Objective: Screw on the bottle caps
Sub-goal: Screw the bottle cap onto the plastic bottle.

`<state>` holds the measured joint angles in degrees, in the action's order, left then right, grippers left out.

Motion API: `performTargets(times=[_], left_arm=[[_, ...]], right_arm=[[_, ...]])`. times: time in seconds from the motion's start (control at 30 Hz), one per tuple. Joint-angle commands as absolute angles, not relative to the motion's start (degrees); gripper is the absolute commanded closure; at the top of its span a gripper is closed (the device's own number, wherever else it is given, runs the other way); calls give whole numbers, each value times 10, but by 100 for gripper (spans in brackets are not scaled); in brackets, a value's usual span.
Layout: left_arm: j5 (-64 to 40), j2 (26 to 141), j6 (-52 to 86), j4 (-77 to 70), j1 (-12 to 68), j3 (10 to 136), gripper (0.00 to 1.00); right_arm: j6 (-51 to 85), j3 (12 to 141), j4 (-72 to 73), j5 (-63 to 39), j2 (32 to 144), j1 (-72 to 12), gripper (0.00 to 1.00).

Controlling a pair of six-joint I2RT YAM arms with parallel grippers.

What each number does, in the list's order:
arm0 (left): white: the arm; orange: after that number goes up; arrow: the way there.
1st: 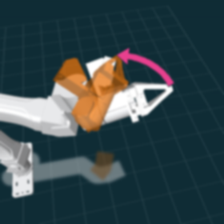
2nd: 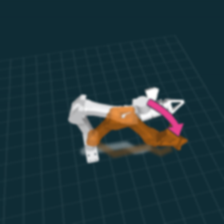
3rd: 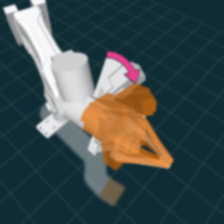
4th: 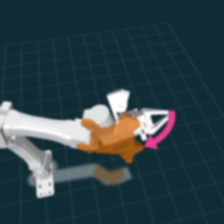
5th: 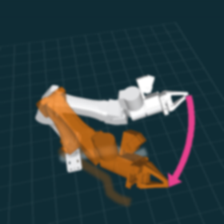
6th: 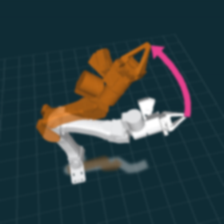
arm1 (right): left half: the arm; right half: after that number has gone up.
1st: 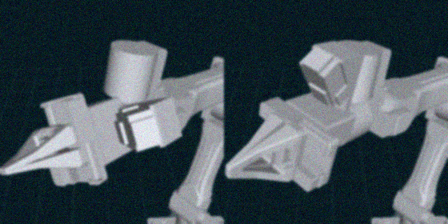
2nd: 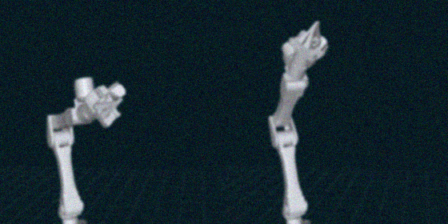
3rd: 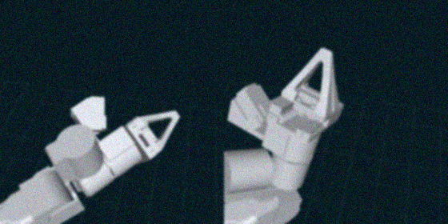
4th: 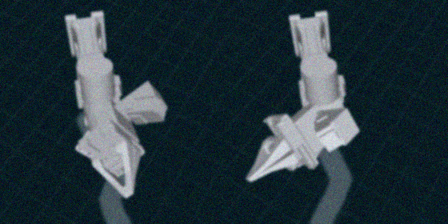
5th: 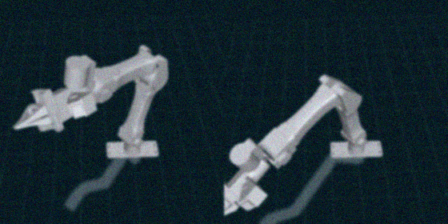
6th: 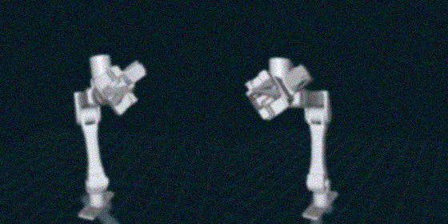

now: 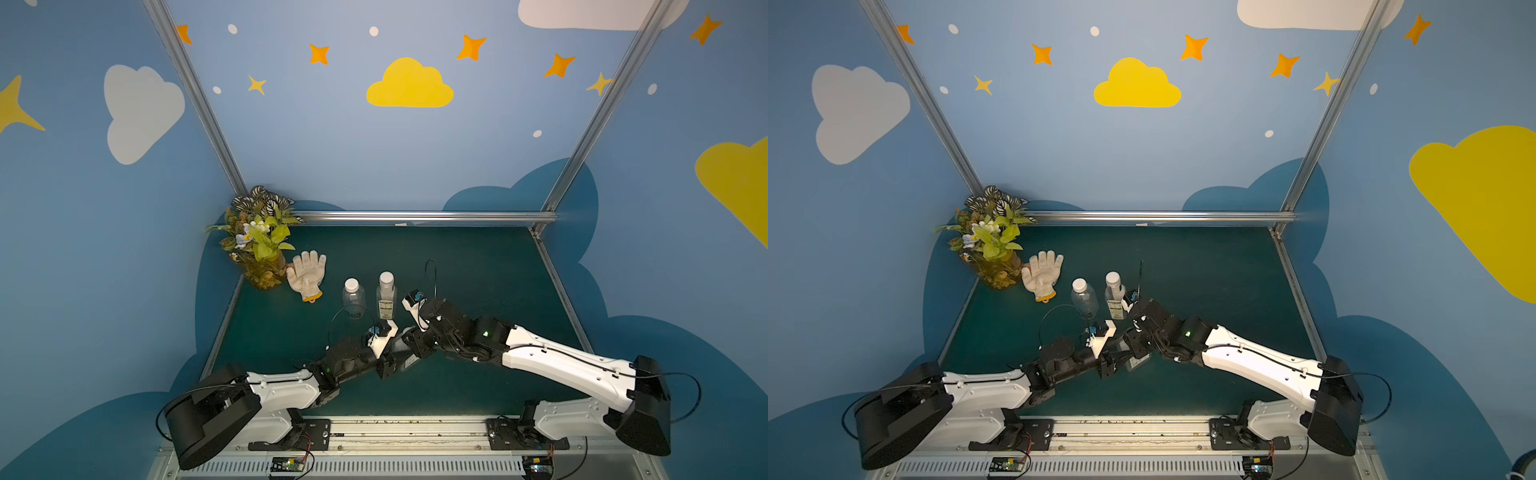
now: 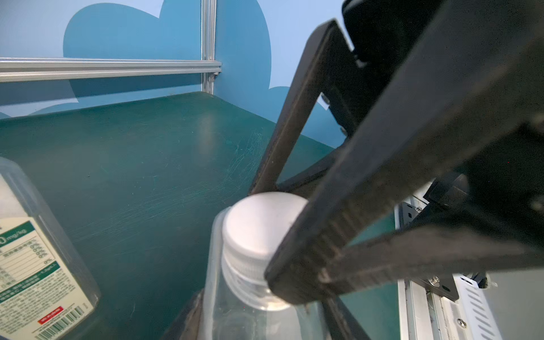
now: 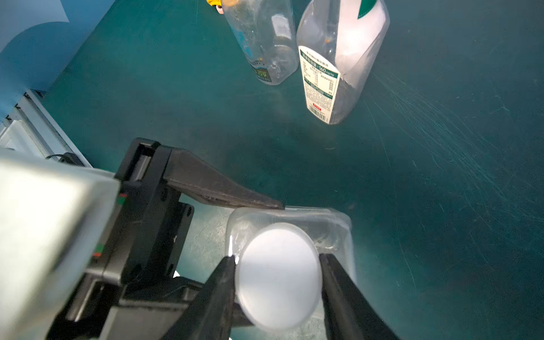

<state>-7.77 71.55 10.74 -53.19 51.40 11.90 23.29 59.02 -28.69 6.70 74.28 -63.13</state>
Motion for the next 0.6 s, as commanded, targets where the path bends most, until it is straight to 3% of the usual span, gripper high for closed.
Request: performTargets(times=[0.0,0.57], left_arm=[[-80,718,112,-500,515,124,90],[-84,721,110,-497,515,127,90]], right_arm=[[223,592,-301,79,744,-642,50],[217,607,-313,96,756,-657,47]])
